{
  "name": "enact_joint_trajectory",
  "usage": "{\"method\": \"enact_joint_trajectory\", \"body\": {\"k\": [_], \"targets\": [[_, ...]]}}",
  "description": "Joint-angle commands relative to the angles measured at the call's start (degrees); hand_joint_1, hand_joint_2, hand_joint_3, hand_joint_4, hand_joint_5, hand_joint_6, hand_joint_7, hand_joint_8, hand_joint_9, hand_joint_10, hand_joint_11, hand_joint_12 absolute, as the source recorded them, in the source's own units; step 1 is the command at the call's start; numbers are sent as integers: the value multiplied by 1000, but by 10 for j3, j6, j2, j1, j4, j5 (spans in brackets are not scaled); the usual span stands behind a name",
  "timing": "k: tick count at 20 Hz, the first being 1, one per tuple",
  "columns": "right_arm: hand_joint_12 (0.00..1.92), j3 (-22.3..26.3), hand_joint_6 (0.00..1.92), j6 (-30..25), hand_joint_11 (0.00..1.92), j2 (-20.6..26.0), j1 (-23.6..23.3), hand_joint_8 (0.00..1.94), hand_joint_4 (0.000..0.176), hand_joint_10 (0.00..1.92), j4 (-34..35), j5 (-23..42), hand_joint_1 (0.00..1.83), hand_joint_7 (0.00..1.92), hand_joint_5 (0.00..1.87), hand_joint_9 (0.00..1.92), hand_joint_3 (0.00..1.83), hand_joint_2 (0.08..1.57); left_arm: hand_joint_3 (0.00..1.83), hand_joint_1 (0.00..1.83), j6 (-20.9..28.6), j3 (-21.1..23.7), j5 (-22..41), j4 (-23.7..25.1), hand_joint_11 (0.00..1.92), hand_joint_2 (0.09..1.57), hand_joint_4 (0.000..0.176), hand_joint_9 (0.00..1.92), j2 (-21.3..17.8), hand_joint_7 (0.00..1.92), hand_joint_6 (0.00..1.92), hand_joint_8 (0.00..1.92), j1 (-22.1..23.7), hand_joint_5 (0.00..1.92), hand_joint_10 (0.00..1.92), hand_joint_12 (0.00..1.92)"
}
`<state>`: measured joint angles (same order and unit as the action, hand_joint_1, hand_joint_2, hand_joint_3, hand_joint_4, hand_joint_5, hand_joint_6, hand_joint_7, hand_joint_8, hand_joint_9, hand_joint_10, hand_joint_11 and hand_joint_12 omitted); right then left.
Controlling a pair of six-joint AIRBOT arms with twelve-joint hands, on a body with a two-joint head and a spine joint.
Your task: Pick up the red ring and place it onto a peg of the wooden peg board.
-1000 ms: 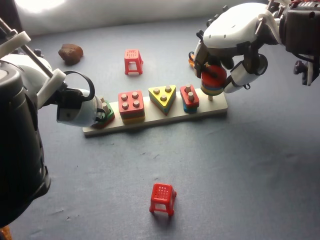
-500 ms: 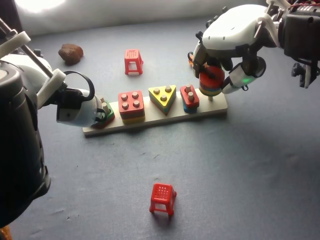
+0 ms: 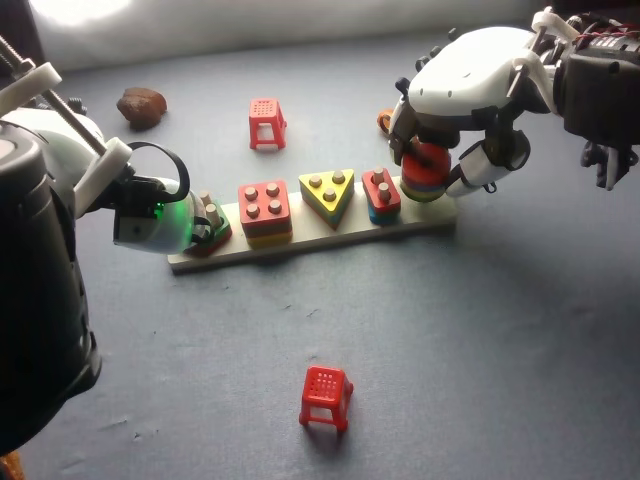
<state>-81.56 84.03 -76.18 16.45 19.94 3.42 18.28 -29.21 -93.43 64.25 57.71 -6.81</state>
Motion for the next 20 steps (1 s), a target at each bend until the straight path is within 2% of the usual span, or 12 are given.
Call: {"method": "enact_joint_trajectory", "body": {"k": [1, 2, 3, 9, 14, 15, 16, 17, 19, 20], "targets": [[1307, -3, 296, 4, 427, 3, -1, 216, 0, 331, -2, 65, 1120, 883, 735, 839, 0, 1070, 1, 0, -1, -1, -17, 56, 18, 1194, 0, 60, 2, 107, 16, 14, 1, 113, 10, 8], [1264, -4, 46, 4, 283, 3, 1, 16, 0, 137, -2, 70, 1074, 759, 651, 719, 0, 1042, 2, 0, -1, -1, -17, 56, 14, 1196, 0, 57, 2, 97, 8, 8, 1, 103, 7, 7], [1264, -4, 12, 4, 231, 3, 2, 2, 0, 90, -2, 70, 1062, 703, 607, 680, 0, 1041, 2, 0, -1, -2, -17, 56, 14, 1198, 0, 61, 2, 103, 8, 9, 1, 106, 8, 8], [1299, -4, 0, 4, 20, 4, -3, 0, 0, 2, -2, 64, 986, 532, 473, 528, 4, 1048, 0, 0, -1, -2, -17, 56, 28, 1193, 0, 70, 2, 102, 7, 5, 1, 108, 8, 16], [1062, 4, 0, 6, 0, 31, -16, 0, 0, 0, -2, 19, 832, 386, 352, 382, 0, 1046, 2, 0, 1, -5, -18, 56, 27, 1201, 0, 68, 2, 101, 2, 3, 5, 101, 4, 19], [993, 21, 0, 3, 0, 54, -18, 0, 0, 0, -2, 36, 756, 364, 330, 355, 0, 1038, 2, 0, 2, -4, -18, 56, 21, 1200, 0, 60, 2, 95, 0, 0, 6, 94, 1, 17], [789, 41, 0, -1, 0, 76, -18, 0, 0, 0, -2, 55, 526, 279, 251, 268, 0, 1036, 0, 0, 2, -4, -18, 56, 26, 1196, 0, 77, 2, 115, 7, 8, 6, 112, 7, 21], [523, 64, 0, -1, 0, 101, -19, 0, 0, 0, -2, 58, 400, 186, 168, 169, 0, 991, 0, 0, 2, -4, -19, 56, 27, 1197, 0, 77, 2, 115, 7, 7, 6, 115, 7, 22], [155, 109, 5, 3, 0, 151, -27, 7, 0, 9, -2, 29, 304, 73, 84, 46, 0, 920, 0, 0, 2, -4, -19, 56, 20, 1196, 0, 69, 2, 97, 0, 0, 7, 96, 2, 21], [30, 136, 3, 3, 0, 182, -30, 1, 0, 1, -2, 20, 244, 14, 36, 8, 0, 895, 0, 0, 2, -3, -18, 56, 28, 1197, 0, 78, 2, 108, 4, 5, 8, 105, 6, 26]]}}
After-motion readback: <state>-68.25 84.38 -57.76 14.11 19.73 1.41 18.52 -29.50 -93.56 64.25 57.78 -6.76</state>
